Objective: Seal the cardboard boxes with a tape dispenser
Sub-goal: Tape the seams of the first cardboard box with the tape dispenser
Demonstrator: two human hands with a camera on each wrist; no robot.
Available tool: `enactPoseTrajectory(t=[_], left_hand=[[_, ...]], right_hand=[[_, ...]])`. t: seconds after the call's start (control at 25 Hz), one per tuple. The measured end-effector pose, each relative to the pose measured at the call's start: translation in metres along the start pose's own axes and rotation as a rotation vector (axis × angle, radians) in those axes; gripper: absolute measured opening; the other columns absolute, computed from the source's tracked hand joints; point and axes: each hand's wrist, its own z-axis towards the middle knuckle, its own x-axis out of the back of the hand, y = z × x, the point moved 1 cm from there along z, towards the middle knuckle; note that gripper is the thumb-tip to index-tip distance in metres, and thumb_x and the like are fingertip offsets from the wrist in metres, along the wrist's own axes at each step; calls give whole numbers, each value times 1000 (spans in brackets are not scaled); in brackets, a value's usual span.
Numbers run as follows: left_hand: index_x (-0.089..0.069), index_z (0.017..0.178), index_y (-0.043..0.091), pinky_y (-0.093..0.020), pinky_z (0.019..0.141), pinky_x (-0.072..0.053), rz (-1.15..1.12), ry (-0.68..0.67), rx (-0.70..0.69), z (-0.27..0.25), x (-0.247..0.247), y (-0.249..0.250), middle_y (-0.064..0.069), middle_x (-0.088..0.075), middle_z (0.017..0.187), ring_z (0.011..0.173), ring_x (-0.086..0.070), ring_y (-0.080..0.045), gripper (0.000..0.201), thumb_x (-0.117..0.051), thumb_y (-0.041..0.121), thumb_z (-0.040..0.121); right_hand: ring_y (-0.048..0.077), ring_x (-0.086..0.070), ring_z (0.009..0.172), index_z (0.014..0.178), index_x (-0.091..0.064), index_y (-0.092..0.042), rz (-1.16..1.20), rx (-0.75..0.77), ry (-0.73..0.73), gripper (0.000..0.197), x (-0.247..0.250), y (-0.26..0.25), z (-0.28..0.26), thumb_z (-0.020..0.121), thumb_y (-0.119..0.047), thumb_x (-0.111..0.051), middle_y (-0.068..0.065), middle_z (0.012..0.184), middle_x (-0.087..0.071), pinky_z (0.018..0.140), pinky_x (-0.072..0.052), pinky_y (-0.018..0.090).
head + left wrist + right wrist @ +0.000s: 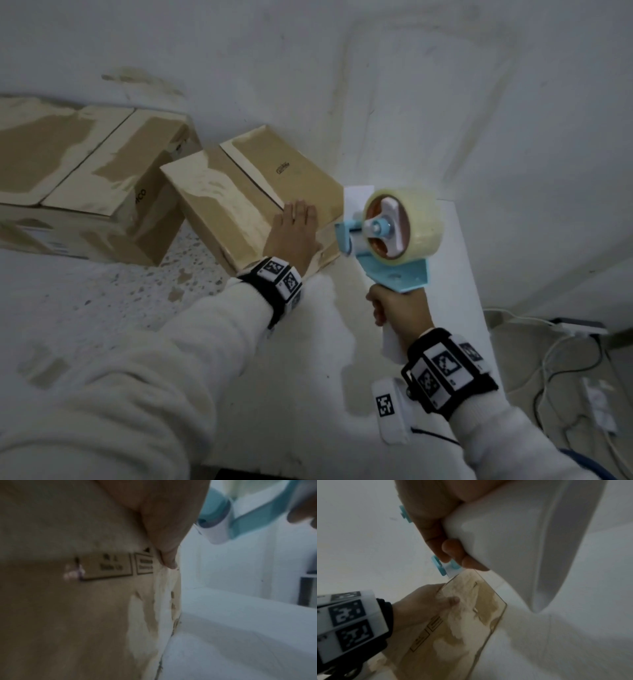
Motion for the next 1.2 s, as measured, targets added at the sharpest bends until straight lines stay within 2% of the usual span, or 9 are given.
enactPoseTrajectory(t=[0.12,0.28,0.44,0.56,0.64,0.76,0.84,0.96,1.2], left_hand=[[-10,147,2,-43,115,-24,4,-9,-102,-10,3,-15,-19,-16,155,143,-19,-35,77,-49,39,93],[-57,124,1,-39,87,-53,55,187,-519,-35,-7,-45,-20,-61,122,110,-61,-36,77,-80,40,62],[-37,137,10,-43,93,-49,72,235,-856,-37,-15,-91,-14,-52,137,122,-54,-34,70,-60,46,81],[-41,135,17,-41,91,-49,46,182,-753,-30,-8,-113,-8,-54,137,123,-51,-31,70,-70,31,73],[-50,132,17,-39,92,-48,-207,223,-625,-27,3,-119,-7,-55,134,120,-50,-26,54,-60,18,78],[-51,131,10,-26,87,-43,-1106,133,-45,-29,40,-123,-11,-53,134,113,-54,-24,41,-44,30,96],[-55,125,7,-29,76,-48,-1685,-137,311,-31,64,-124,-14,-60,122,97,-61,-26,61,-30,54,95],[-56,118,2,-36,84,-49,-2012,-397,373,-33,82,-135,-16,-65,104,92,-63,-28,76,-28,66,88],[-61,105,3,-34,86,-49,-2001,-412,421,-34,70,-146,-13,-66,97,86,-63,-24,60,-41,58,89]], right_hand=[[22,-39,40,50,-46,-10,-40,88,-46,28,-5,-23,-1,67,7,-61,6,42,-45,46,-33,28],[22,-36,41,51,-46,-11,-18,145,-133,26,-19,-45,-8,64,7,-60,9,44,-42,43,-30,26],[22,-35,39,58,-47,-3,-66,201,-245,21,-36,-71,-16,69,12,-57,11,44,-42,39,-30,25],[23,-37,40,64,-51,-1,-116,225,-280,15,-54,-80,-20,70,9,-60,14,47,-43,41,-32,25],[21,-38,38,66,-51,-2,-111,217,-273,15,-68,-83,-21,69,9,-61,14,47,-44,39,-32,24],[18,-36,35,61,-48,-3,-77,226,-267,20,-86,-91,-22,69,12,-59,11,43,-43,39,-31,25],[18,-36,35,62,-47,-3,-63,231,-257,21,-97,-95,-21,69,13,-59,11,43,-42,40,-31,25],[18,-37,37,64,-49,-3,-60,232,-254,19,-108,-97,-19,68,12,-60,11,44,-42,40,-31,24],[16,-39,38,61,-47,-4,-73,275,-300,26,-110,-91,-22,70,16,-59,3,41,-45,40,-33,24]])
